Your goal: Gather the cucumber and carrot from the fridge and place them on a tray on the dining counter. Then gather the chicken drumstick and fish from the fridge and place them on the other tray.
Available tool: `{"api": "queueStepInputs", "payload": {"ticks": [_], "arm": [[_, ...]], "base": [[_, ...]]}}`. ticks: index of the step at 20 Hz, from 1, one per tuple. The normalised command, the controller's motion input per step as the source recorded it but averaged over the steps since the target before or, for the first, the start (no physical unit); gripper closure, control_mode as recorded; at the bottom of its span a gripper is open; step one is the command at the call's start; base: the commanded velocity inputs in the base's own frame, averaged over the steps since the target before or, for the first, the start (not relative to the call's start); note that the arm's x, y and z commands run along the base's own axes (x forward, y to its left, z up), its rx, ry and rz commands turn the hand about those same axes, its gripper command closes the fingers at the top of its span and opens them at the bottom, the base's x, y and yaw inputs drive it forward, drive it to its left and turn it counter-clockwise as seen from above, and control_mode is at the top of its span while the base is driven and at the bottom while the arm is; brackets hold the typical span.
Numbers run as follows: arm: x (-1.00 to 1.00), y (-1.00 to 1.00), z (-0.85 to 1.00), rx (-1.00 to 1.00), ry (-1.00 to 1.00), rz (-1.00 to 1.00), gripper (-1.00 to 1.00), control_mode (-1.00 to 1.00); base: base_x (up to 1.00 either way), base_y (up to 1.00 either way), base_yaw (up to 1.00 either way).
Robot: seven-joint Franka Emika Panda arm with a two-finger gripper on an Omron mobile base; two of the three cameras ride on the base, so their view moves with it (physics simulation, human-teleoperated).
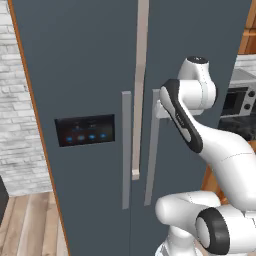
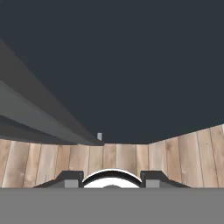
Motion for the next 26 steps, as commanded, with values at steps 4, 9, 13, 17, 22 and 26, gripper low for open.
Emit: {"api": "queueStepInputs", "payload": {"ticks": [4, 9, 13, 17, 22, 26], "arm": [[0.0, 0.0, 0.0, 0.0, 0.0, 0.0, -1.0, 1.0], [0.0, 0.0, 0.0, 0.0, 0.0, 0.0, -1.0, 1.0], [0.0, 0.0, 0.0, 0.0, 0.0, 0.0, -1.0, 1.0], [0.0, 0.0, 0.0, 0.0, 0.0, 0.0, -1.0, 1.0], [0.0, 0.0, 0.0, 0.0, 0.0, 0.0, -1.0, 1.0], [0.0, 0.0, 0.0, 0.0, 0.0, 0.0, -1.0, 1.0]], "base": [[-0.21, 0.09, 0.0], [-0.63, 0.52, -0.01], [-0.35, 0.5, -0.01], [-0.06, 0.54, 0.0], [-0.26, 0.33, 0.0], [-0.69, 0.0, -0.02]]}}
